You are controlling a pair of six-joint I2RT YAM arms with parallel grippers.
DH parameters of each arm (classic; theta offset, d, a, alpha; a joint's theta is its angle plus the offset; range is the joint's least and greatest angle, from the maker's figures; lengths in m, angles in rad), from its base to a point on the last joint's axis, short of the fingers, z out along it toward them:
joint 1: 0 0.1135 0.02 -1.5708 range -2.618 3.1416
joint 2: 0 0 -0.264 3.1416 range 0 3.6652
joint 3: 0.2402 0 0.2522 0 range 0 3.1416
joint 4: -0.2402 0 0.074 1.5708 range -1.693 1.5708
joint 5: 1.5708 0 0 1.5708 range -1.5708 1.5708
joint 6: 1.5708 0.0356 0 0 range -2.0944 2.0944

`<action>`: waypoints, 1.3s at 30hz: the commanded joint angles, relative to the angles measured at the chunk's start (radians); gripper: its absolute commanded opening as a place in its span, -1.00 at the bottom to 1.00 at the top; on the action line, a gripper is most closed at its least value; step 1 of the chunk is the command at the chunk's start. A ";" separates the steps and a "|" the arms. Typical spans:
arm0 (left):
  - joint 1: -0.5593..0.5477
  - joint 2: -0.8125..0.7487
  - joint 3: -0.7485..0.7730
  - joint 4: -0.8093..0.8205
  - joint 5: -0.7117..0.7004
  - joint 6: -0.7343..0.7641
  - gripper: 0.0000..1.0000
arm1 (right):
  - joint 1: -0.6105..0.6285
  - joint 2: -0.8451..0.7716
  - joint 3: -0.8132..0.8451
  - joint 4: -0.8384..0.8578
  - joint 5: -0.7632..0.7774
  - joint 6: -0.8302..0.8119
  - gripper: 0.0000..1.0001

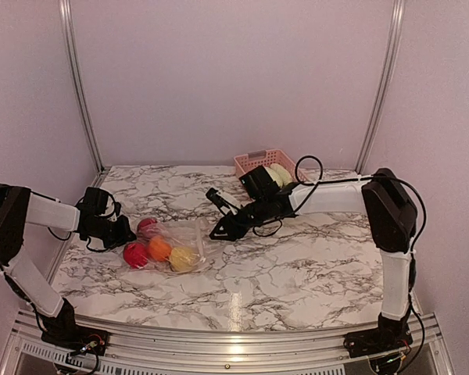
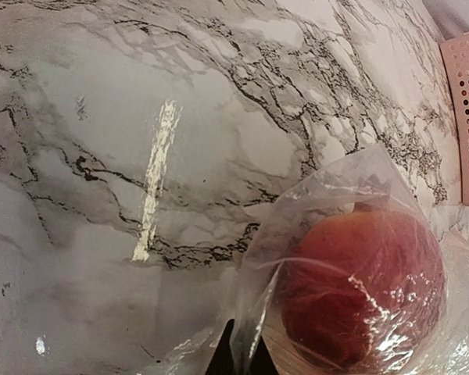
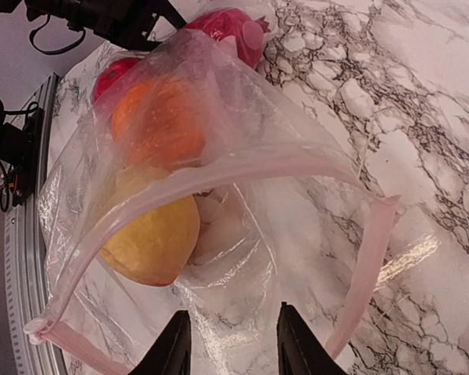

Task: Open the zip-top bag and remove the fake food

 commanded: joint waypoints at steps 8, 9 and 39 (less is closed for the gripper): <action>0.006 0.024 -0.040 0.033 0.014 -0.015 -1.00 | 0.133 0.150 0.218 -0.068 -0.050 0.028 -0.25; 0.006 0.023 -0.042 0.036 0.014 -0.017 -1.00 | 0.145 0.160 0.233 -0.083 -0.047 0.024 -0.23; 0.006 0.008 -0.085 0.059 0.019 -0.022 -1.00 | 0.244 0.365 0.377 -0.212 0.260 0.072 0.52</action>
